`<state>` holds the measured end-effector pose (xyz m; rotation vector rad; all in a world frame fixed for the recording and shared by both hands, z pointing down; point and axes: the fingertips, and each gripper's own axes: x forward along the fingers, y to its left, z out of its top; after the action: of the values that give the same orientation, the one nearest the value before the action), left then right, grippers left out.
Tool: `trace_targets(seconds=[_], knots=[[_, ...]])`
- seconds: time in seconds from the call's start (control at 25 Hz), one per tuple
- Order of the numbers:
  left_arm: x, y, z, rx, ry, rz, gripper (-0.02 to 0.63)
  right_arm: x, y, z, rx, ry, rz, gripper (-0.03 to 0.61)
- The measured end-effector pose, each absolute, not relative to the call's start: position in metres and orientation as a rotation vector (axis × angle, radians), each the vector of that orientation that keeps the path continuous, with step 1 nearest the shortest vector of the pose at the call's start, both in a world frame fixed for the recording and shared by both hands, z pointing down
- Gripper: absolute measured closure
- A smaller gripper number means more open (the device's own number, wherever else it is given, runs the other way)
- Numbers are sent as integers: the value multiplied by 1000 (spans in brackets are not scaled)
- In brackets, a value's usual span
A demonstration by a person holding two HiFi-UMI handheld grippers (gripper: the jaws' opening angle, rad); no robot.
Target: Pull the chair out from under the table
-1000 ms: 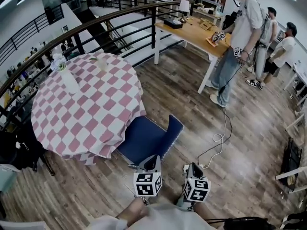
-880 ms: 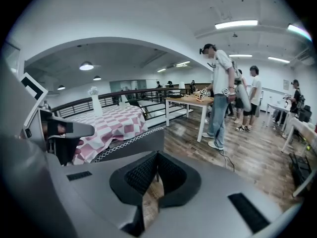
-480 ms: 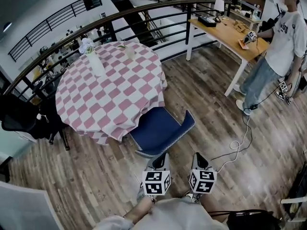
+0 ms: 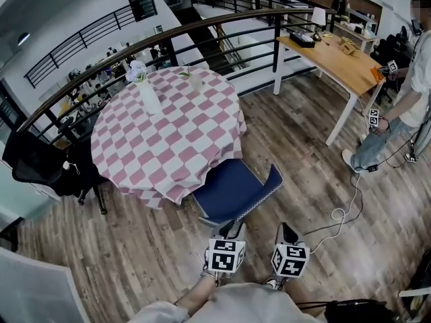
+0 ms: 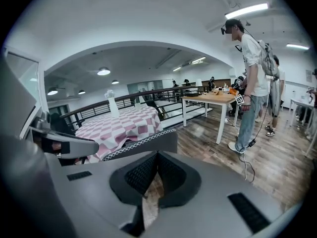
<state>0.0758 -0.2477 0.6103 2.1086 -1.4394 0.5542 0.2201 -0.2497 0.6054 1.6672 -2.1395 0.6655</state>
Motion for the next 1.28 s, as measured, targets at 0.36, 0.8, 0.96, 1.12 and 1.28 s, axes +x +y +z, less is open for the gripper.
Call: trace_targets(seconds=[0.36,0.8,0.96,1.12,1.28], knots=[[87,-268,637,2203,-1300,734,419,232,-256,608,1709,-2098,705,561],[87,-296,690,2205,-944,1124,354,265,-259,626,1753,-1992,756,561],[91,-298,706,2209,-820,1202,354,270,-259,633,1771,-1966,786,561],[95,-295,712,2193,-753,1262,356,270,-255,640,1784,-1943,819,561],[95,-298,717,2167,-768,1253,408,272,-255,644,1803,-1934,846,561]])
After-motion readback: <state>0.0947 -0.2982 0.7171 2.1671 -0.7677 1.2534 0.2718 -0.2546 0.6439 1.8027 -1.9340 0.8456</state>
